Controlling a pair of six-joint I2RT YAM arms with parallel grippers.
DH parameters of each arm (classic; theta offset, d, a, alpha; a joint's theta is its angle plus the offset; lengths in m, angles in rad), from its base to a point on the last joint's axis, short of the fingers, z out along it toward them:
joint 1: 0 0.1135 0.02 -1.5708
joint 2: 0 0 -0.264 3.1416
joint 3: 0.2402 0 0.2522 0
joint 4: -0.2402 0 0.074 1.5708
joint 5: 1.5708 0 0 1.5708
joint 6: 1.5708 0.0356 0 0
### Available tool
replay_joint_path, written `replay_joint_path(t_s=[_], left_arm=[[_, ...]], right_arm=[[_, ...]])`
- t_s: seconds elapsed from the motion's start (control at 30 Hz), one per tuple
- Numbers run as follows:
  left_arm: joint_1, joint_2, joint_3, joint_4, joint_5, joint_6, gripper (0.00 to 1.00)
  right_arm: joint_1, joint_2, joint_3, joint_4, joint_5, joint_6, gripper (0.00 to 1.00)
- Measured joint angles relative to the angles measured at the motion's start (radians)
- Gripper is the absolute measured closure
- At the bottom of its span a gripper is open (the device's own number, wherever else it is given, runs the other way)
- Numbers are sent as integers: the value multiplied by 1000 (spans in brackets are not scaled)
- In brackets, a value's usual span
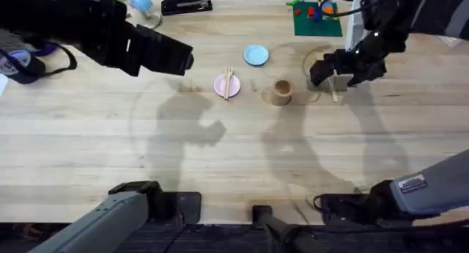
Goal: Pick up a utensil and set it on the pink plate, then put the other utensil in the container.
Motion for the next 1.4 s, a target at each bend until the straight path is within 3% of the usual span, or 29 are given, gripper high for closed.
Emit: replay_joint_path(t_s=[0.3,0.5,0.6,0.63,0.67,1.2,1.4], left_arm=[[0,0,0,0,0,0,8],[0,0,0,0,0,0,8],[0,0,0,0,0,0,8],[0,0,0,0,0,0,8],[0,0,0,0,0,0,8],[0,0,0,-19,0,0,8],[0,0,0,-19,0,0,8]], right_arm=[[2,4,1,0,8,0,30],[-1,6,2,6,19,3,426],[-1,6,2,10,17,3,825],[-1,6,2,11,17,6,930],[-1,6,3,13,17,6,957],[-1,-9,8,-131,14,-20,973],[0,-117,9,-181,14,-20,973]])
